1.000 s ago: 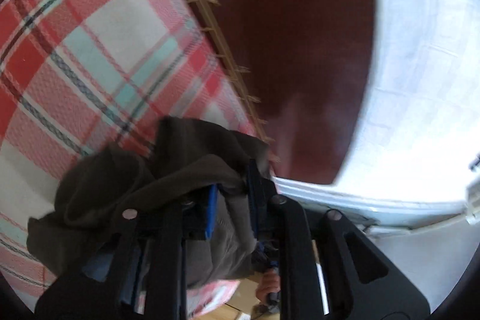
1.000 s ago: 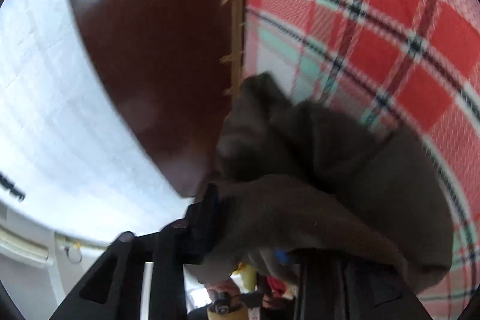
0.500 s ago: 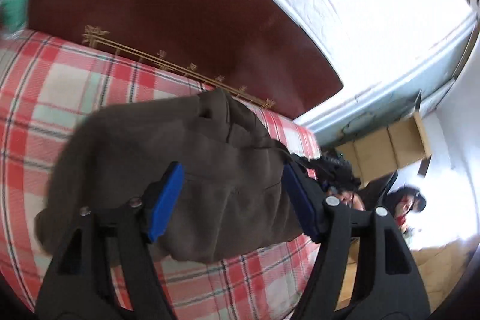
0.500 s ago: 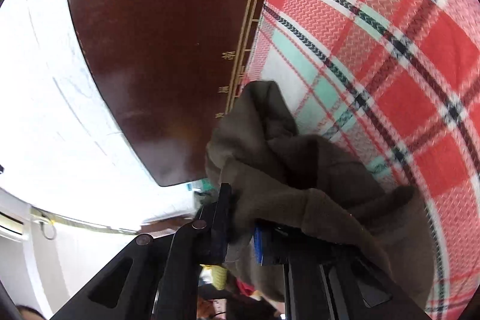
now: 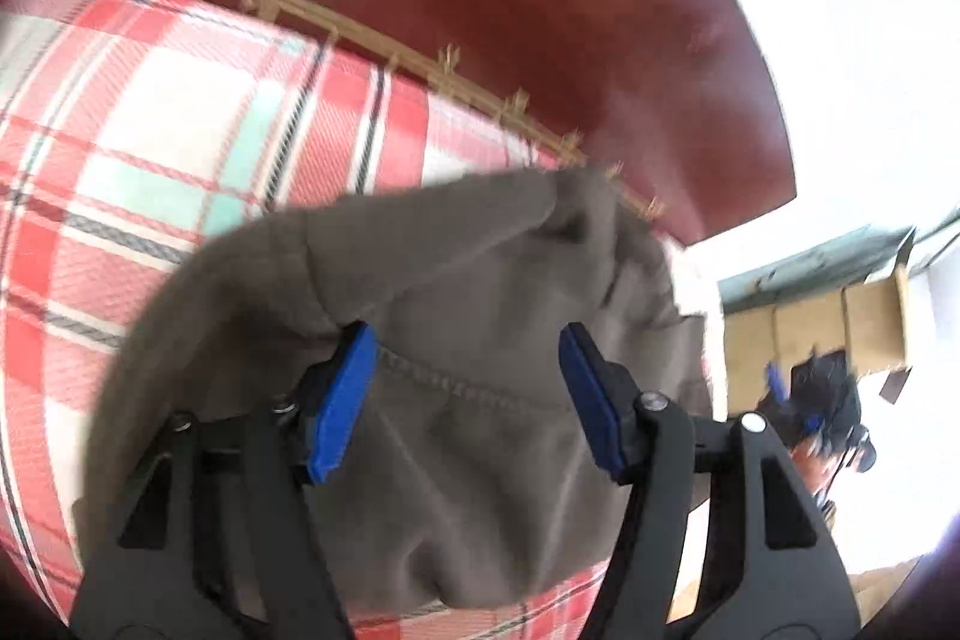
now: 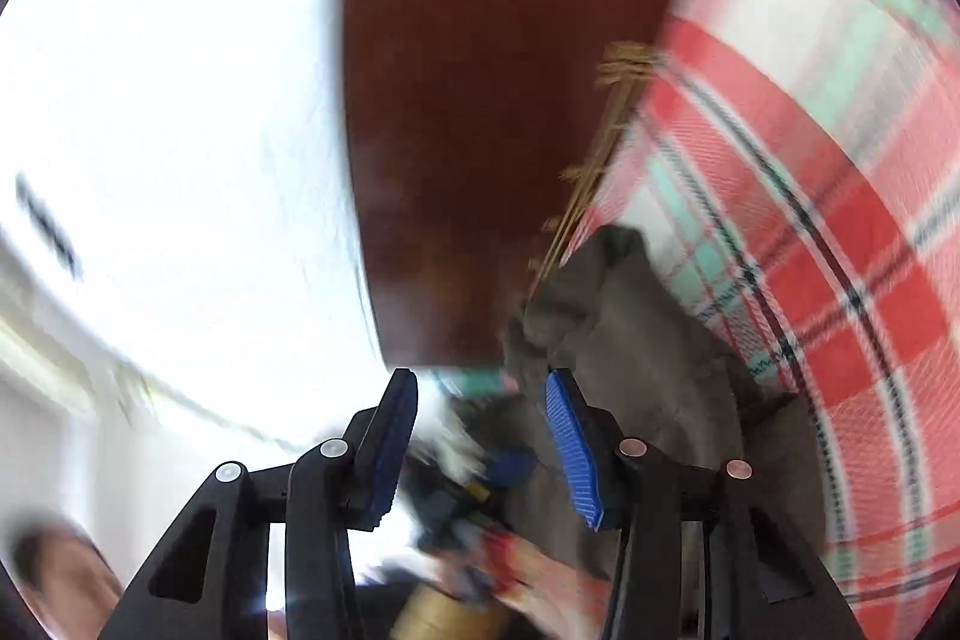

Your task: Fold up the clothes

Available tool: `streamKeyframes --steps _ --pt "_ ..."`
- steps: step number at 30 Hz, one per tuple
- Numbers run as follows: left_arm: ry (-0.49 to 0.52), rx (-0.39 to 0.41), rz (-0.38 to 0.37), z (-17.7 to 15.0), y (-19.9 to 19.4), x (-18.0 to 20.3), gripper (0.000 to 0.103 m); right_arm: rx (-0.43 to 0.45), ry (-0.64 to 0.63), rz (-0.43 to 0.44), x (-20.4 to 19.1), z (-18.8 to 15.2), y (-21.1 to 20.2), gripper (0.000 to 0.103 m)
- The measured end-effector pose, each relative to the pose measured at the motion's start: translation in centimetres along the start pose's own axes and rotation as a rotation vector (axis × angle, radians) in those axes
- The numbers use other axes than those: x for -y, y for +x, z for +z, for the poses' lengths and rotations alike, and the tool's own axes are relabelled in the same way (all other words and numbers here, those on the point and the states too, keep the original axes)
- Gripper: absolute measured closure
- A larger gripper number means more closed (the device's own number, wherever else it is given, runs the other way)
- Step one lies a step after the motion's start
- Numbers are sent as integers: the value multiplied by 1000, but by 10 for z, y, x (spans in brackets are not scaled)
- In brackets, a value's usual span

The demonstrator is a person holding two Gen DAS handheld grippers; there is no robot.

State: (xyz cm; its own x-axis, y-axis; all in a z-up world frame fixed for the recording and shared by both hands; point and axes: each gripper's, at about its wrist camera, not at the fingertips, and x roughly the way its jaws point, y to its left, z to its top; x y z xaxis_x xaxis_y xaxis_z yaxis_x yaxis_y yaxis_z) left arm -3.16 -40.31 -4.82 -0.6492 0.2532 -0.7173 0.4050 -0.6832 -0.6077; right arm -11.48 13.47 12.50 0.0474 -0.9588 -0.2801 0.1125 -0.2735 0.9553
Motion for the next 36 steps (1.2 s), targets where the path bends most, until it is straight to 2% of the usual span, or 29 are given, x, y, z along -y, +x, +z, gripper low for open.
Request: streamKeyframes --steps 1,4,6,8,9,10,14,15,17,21,23,25,26,29,32,34,36 --pt "1 15 10 0 -6 -2 35 -46 -74 -35 -13 -4 10 56" --pt "-36 -20 93 3 8 -17 36 -175 -286 -138 -37 -16 58 56" --pt "-44 -43 131 2 22 -22 36 -228 -383 -269 -30 -19 95 56" --pt "-42 -51 158 1 32 -20 36 -255 -403 -383 -9 -16 121 57" --pt "-36 -47 174 0 30 -16 36 -265 -390 -415 2 -14 128 62" --pt "-24 -30 174 -1 22 -11 36 -268 -371 -442 13 -12 133 62" --pt "52 91 174 -13 -24 9 34 -242 -405 -431 3 -17 114 60" --pt "73 123 184 -17 -36 13 33 -233 -458 -435 -5 -22 110 60" --pt "110 135 245 -19 -43 13 29 -217 -595 -455 -27 -37 98 59" --pt "75 60 322 -11 -24 -13 29 -269 -740 -587 -33 -58 107 57" --pt "40 34 334 -5 -7 -28 29 -301 -755 -696 -16 -58 120 57" --pt "12 -2 397 -1 8 -40 29 -296 -726 -739 4 -52 128 57" --pt "-1 -26 441 -1 14 -45 29 -294 -705 -753 11 -50 128 58" --pt "-52 -5 412 -5 5 -53 29 -270 -684 -754 4 -52 121 57" --pt "-2 100 383 -18 -27 -37 29 -230 -789 -680 -27 -67 116 55" --pt "49 129 388 -25 -40 -25 29 -224 -813 -637 -36 -72 122 53" --pt "100 150 409 -32 -50 -13 29 -243 -814 -639 -35 -74 137 53"
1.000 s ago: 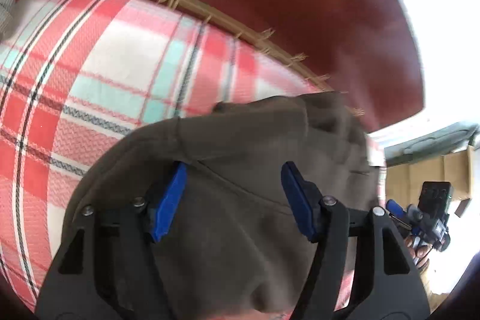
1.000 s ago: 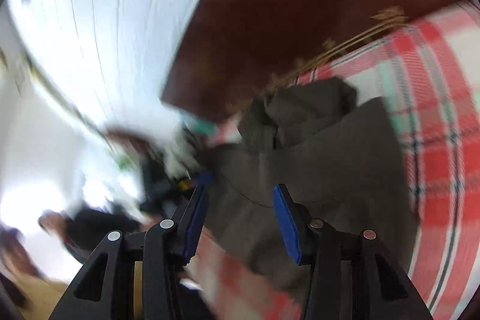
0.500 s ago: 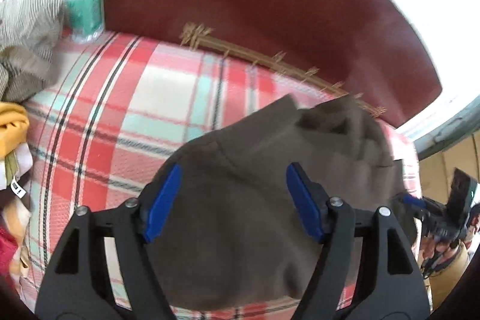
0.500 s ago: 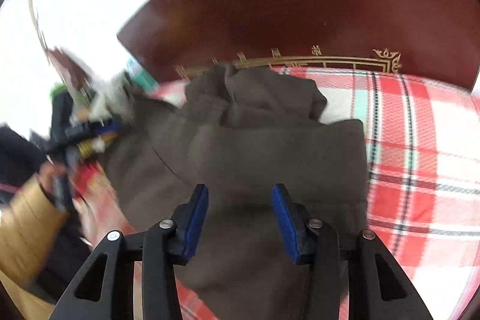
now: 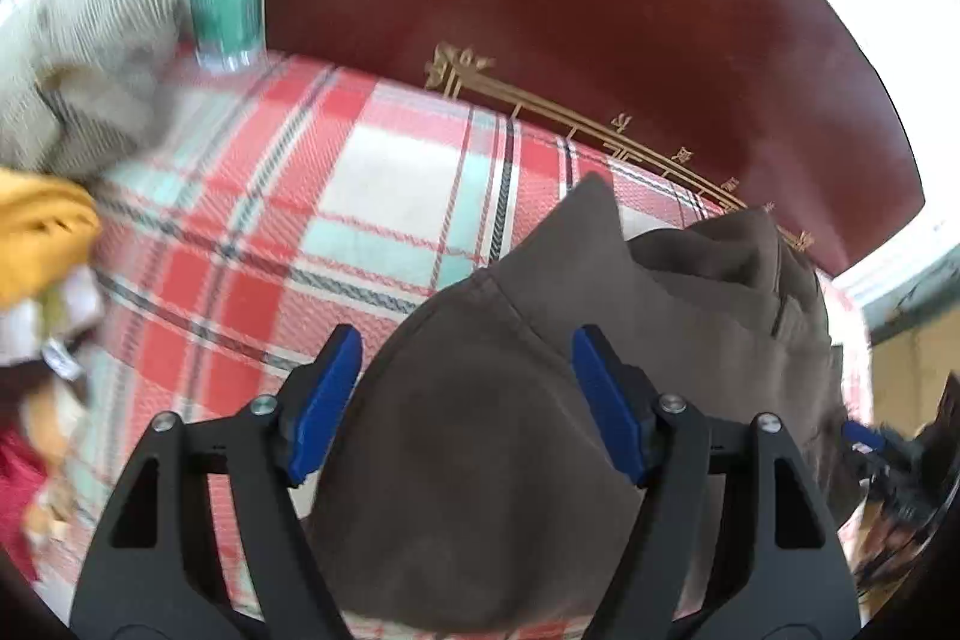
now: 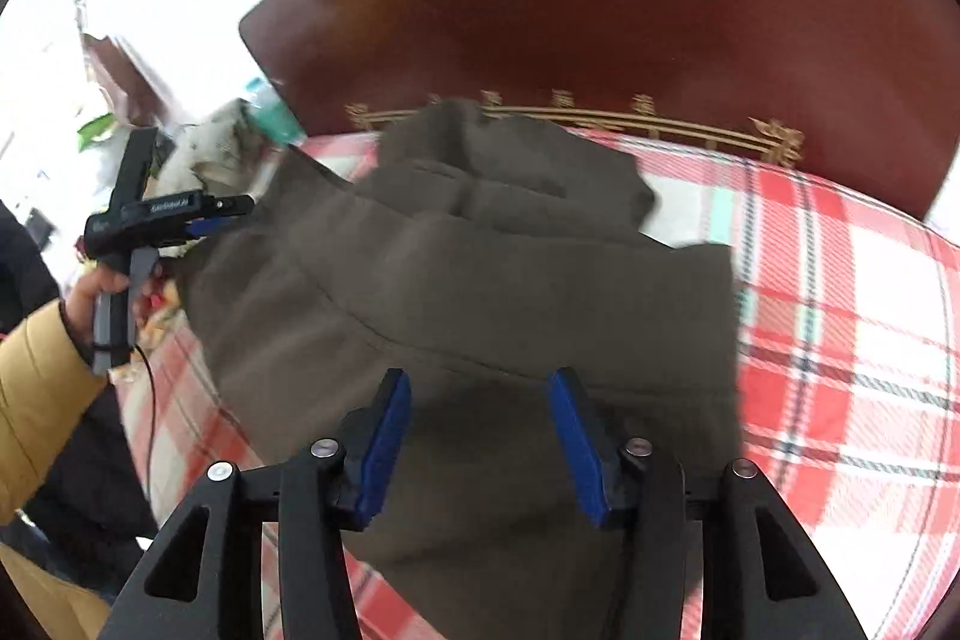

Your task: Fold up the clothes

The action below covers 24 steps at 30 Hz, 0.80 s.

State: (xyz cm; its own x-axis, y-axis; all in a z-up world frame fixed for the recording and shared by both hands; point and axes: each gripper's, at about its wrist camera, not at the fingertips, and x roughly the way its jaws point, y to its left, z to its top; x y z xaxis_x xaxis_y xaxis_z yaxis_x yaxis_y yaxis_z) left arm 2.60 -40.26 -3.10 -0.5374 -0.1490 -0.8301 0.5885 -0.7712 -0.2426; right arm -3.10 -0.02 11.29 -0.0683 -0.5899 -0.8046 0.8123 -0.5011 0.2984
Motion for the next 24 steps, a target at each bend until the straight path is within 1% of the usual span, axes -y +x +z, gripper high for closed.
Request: streamKeyframes --steps 1,3,5,6,7,8,9,12,14,16,17,19,20,21,22,23,24 --pt "40 8 2 -2 -3 7 29 -9 -13 -15 -4 2 6 53" --pt "128 22 2 -6 -7 23 29 -4 -26 -17 -11 9 15 53" --pt "185 -21 10 -8 6 32 29 -1 -27 -18 -15 16 29 52" --pt "183 -52 3 -9 16 32 29 0 -28 -19 -18 19 36 52" --pt "175 -84 -6 -10 27 31 29 -24 -37 -46 -19 21 47 52" --pt "171 -107 -1 -13 38 27 29 -64 -47 -73 -18 20 60 52" --pt "169 -128 10 -17 48 23 29 -82 -46 -77 -16 18 69 52" --pt "143 -134 5 -19 55 18 28 -88 -10 -62 -9 15 73 50" --pt "127 -123 14 -18 46 18 29 -91 24 -50 -6 15 70 50" --pt "95 -87 6 -16 28 17 29 -66 119 14 4 10 50 49" --pt "82 -68 -3 -18 18 18 29 -36 181 69 11 2 36 49" --pt "59 -30 -23 -24 -3 19 29 45 314 204 26 -20 6 44" --pt "72 -18 -33 -28 -12 23 29 68 374 268 31 -36 -5 34" --pt "101 -7 -56 -33 -21 32 29 79 430 330 33 -56 -15 31" --pt "120 -2 -71 -38 -26 39 29 90 485 392 36 -75 -25 31" --pt "144 -5 -93 -42 -28 47 29 81 531 434 34 -93 -28 31" --pt "172 -8 -103 -46 -28 56 29 57 572 463 30 -112 -26 28"
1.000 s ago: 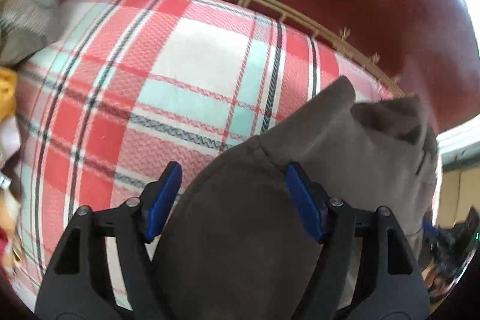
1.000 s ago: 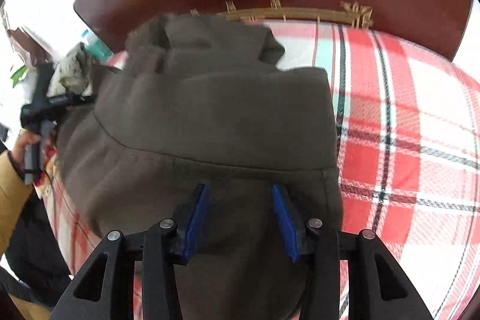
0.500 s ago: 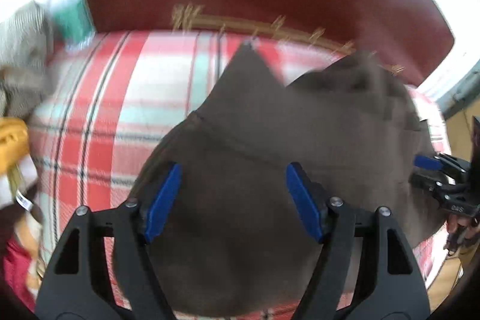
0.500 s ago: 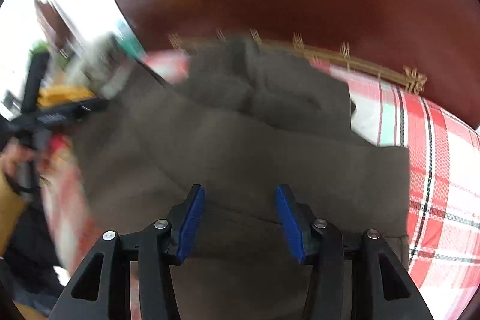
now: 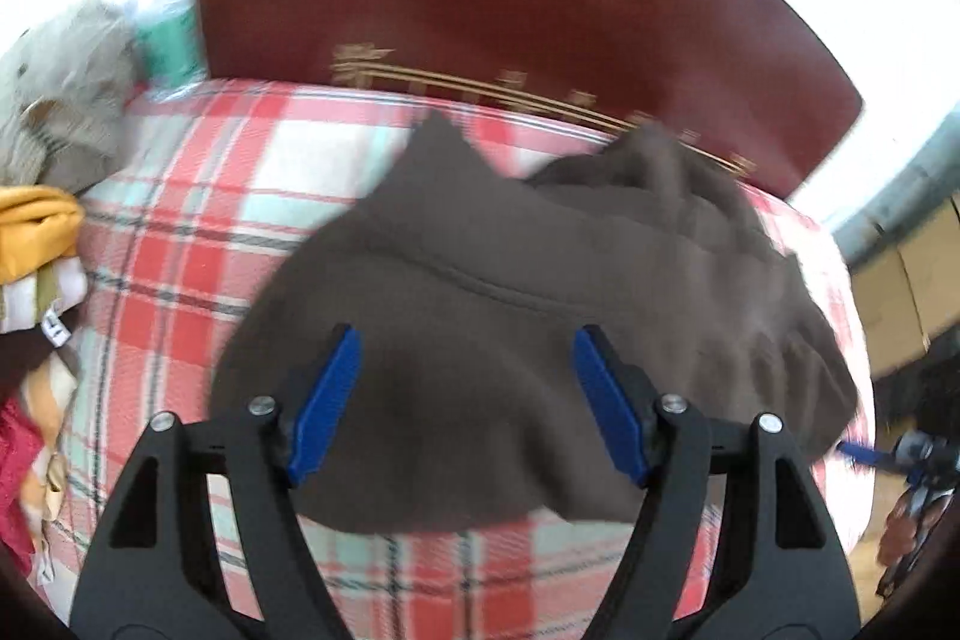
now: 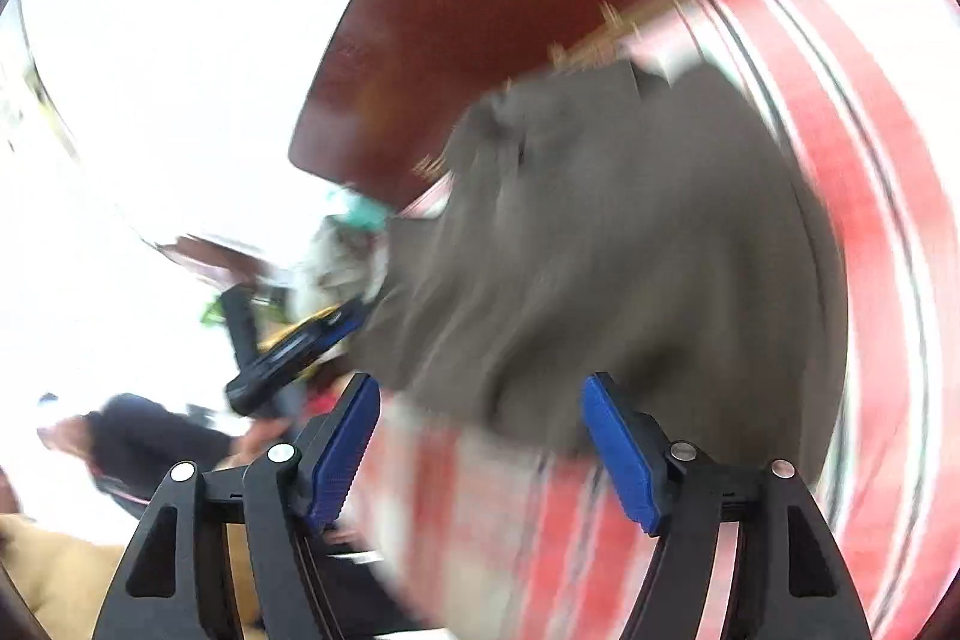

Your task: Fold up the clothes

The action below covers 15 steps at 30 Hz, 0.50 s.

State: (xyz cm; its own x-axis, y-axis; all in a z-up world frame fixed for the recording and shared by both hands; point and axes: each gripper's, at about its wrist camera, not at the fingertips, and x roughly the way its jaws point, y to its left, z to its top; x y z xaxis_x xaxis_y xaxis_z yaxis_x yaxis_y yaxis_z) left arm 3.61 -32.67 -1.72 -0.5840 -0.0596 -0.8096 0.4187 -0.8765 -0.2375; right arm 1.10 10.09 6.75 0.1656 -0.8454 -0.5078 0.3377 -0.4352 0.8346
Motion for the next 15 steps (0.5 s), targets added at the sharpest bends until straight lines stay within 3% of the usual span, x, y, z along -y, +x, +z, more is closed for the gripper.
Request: streamKeyframes --steps 4,8,15 --pt "46 -36 -21 -7 16 26 28 -44 150 9 26 -49 15 26" --pt "65 -37 -13 -7 24 30 28 86 307 39 50 -57 24 25" --pt "95 -72 3 -12 36 31 28 276 537 16 79 -63 36 22"
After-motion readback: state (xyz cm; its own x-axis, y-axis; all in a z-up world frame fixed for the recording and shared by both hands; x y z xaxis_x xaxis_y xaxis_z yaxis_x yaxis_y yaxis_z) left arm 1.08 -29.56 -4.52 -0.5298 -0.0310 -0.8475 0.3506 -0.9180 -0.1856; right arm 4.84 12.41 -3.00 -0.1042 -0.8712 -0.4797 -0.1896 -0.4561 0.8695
